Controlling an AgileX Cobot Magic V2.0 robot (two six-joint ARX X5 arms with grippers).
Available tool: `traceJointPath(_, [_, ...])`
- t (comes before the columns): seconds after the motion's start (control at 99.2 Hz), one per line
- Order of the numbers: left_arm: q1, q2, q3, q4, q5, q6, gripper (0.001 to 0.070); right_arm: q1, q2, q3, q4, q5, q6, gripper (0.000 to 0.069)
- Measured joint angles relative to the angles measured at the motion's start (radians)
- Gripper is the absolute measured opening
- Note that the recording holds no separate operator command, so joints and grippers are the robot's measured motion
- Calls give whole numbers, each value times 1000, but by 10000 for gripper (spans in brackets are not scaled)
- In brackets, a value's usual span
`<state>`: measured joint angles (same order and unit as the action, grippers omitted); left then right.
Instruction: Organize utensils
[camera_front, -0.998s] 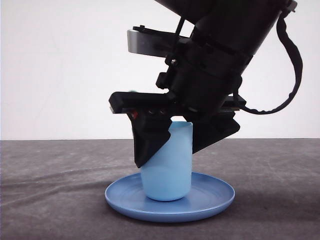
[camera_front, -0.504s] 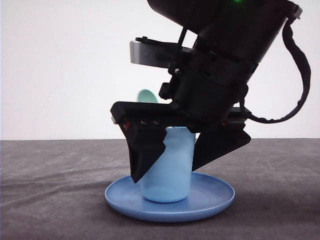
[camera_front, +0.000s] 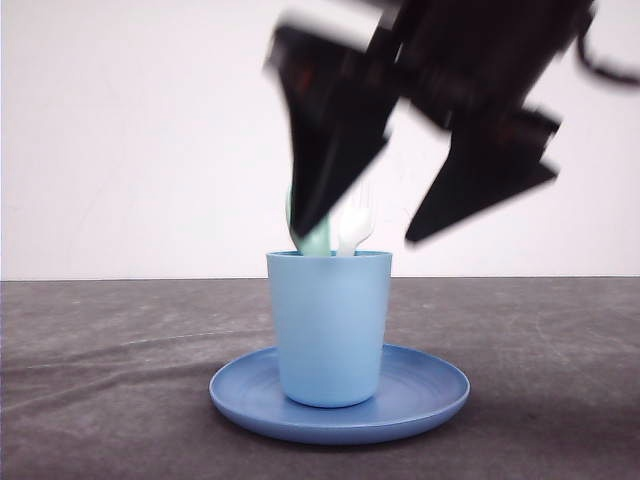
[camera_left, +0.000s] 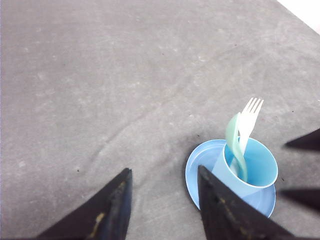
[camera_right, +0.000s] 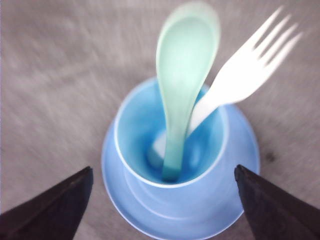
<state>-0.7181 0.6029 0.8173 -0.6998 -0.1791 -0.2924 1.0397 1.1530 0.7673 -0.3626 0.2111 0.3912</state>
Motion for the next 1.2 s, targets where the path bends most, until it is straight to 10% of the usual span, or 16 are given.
traceJointPath(0.615, [0,0,0,13,0,0,238,0,-396,75,-103,185,-100,566])
traceJointPath(0.857, [0,0,0,16,0,-1,35,0,-396,75,-137,186,-107,68])
traceJointPath(1.199, [0,-2,0,31,0,-1,23,0,-396,75,-113,234,-107,7])
